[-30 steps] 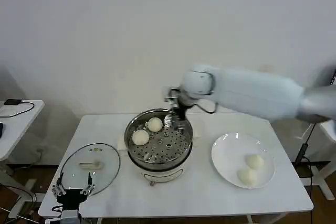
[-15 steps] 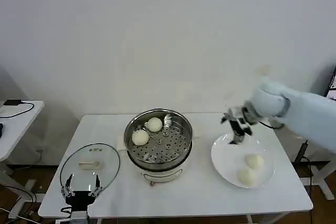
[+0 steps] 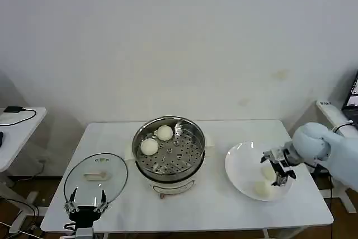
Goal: Take steamed baozi put them in steamer then cover it.
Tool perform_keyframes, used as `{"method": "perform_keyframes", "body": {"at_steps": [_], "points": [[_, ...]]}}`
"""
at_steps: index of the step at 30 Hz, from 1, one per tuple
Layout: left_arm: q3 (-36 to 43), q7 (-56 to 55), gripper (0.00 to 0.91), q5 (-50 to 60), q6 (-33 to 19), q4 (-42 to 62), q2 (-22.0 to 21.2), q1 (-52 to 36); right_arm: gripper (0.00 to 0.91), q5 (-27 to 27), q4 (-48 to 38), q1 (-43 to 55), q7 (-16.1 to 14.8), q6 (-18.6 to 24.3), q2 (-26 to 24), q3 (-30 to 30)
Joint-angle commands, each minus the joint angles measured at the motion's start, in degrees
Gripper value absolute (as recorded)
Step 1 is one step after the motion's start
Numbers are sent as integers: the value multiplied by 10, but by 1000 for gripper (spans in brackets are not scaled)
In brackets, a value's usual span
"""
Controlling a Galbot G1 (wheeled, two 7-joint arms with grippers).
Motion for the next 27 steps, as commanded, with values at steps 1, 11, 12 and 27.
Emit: {"method": "perform_keyframes", "body": {"at_steps": [1,11,12,27], "points": [[-2,0,907,1,0,-1,0,4,907,-31,-10,-71,-11,11,-2,36],[-7,0,907,1,1,-2,-1,4,907,-33,-44,-77,-15,4,20,35],[-7,0,907,1,1,-2,-1,3,907,-32,-46,-77,-15,4,21,35],[-9,0,907,0,1,-4,-3,5,756,-21,-91,-76,-8,-2,60,35]]}}
